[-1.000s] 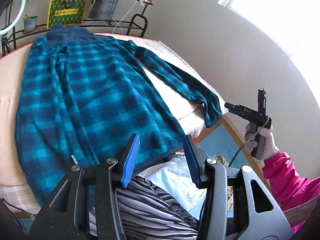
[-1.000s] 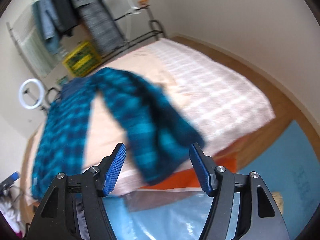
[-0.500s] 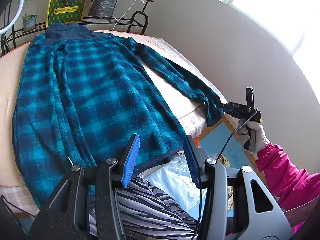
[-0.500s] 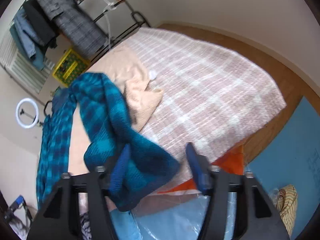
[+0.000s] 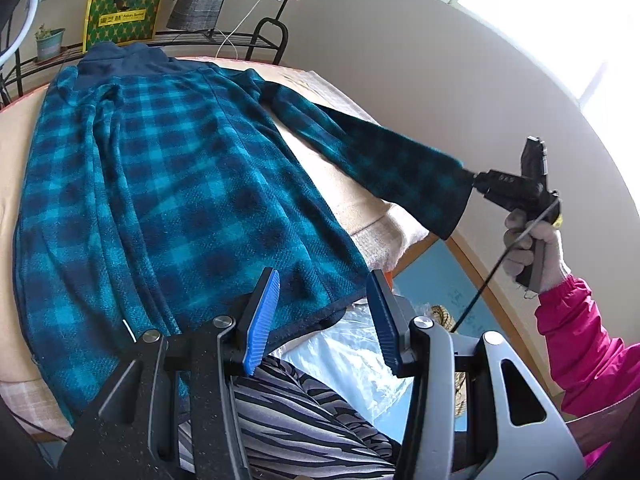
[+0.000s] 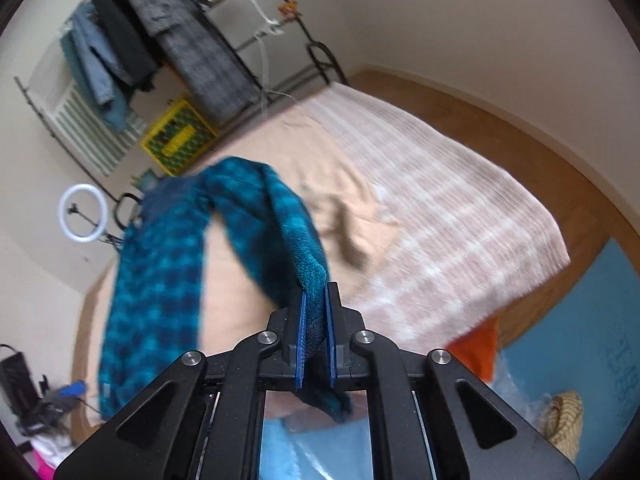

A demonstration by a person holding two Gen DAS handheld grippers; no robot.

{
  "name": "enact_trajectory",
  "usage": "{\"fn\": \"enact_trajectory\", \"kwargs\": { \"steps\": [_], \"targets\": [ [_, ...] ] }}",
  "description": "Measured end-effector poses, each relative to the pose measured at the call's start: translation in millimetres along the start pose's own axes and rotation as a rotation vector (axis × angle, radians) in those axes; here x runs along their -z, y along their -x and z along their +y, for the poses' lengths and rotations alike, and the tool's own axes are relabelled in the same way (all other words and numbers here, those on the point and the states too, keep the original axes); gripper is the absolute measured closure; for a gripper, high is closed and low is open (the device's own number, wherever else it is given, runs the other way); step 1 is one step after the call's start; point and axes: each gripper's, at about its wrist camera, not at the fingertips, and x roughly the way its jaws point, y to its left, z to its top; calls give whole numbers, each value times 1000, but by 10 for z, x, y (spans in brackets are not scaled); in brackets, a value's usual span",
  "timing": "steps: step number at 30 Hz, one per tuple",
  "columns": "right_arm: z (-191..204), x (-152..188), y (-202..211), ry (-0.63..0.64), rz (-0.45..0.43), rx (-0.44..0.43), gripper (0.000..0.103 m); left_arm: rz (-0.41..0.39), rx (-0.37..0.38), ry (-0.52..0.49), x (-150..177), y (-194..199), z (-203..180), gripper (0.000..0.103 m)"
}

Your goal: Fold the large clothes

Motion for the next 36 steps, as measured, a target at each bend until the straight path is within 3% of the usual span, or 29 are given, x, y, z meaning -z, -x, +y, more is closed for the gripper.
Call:
{"fn": "enact_trajectory", "kwargs": {
  "steps": [10,18,24,31,34,36],
  "targets": [
    [1210,171,-76,195,30,-222,96,-41,39,138,-85,84,323,57],
    [2024,876,-666,435,260,-334,96,-50,96,244,-139,14,566,57],
    [2218,1339,-1021,553,388,-325,92,13,100,265,-203,-333,675,57],
    [2081,1094,-825,547,366,-362,83,103,138,287,-189,-794,671,57],
    [2061,852,-770,567,306,-303,71,120,105,279,-155,-922,642,57],
    [2032,586,-804,544,263,-258,70,123,95,272,-118,-987,630,60]
  ]
}}
